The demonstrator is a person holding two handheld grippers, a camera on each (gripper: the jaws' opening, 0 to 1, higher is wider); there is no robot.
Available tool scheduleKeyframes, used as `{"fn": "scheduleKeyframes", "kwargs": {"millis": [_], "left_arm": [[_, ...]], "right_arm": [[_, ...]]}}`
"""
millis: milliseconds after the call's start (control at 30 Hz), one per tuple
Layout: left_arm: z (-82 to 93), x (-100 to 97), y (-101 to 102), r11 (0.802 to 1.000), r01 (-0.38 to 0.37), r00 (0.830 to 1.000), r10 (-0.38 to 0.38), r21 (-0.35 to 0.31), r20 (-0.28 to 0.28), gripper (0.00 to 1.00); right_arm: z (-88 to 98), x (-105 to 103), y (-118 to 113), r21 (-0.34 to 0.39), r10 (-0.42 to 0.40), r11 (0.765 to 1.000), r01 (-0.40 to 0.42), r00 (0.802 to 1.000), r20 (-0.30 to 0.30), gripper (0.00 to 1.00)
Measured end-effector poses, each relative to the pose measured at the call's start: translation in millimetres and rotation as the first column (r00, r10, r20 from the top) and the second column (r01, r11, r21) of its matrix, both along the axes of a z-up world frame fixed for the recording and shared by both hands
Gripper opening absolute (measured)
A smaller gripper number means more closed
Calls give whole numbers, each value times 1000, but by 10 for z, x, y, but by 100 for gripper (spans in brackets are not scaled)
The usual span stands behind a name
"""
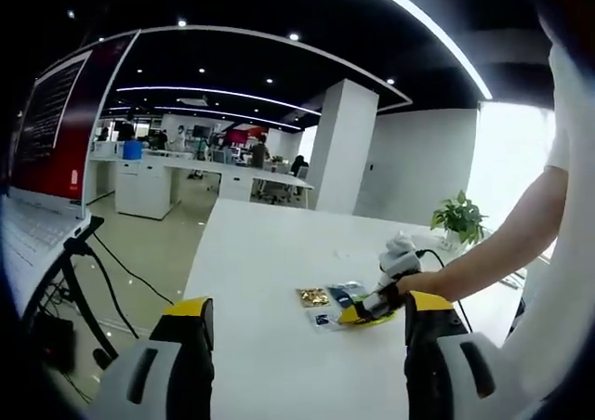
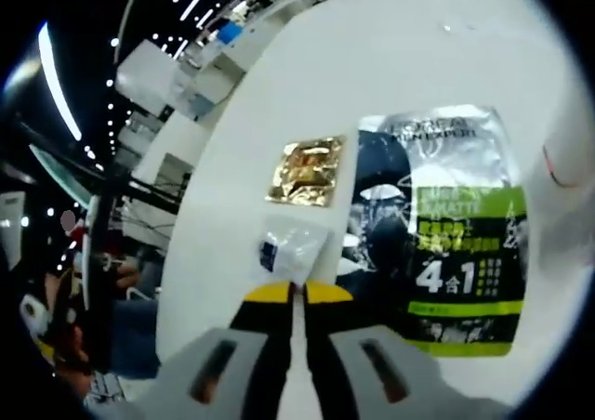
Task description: Arrange the skincare products in the storage area until every visible bottle or jar stands upright without overlapping.
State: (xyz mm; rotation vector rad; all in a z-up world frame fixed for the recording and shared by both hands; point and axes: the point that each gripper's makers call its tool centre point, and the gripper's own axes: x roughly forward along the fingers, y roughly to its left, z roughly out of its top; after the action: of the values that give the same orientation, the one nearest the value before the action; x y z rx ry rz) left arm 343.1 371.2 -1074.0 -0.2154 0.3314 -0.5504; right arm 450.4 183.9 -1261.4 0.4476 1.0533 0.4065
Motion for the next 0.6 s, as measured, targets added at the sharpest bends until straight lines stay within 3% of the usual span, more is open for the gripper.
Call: {"fn": "scheduleKeyframes", "kwargs": {"millis": [267,367,467,600], "left_arm": [[81,39,35,1000,-13,1000,13,-11,20,87],[104,54,53,1000,-15,1000,15,-8,28,87],[124,87,86,1000,-22,999,22,-13,33,87],[175,130,88,999,-25,998,27,-43,53,87]], "right_arm": [[24,79,-40,-186,96,979,-80,992,82,10],[55,67,13,-182,94,980,-77,992,85,17],[117,70,34,-207,115,974,-89,986,117,18],[242,77,54,-188,104,979,-73,982,159,19]]}}
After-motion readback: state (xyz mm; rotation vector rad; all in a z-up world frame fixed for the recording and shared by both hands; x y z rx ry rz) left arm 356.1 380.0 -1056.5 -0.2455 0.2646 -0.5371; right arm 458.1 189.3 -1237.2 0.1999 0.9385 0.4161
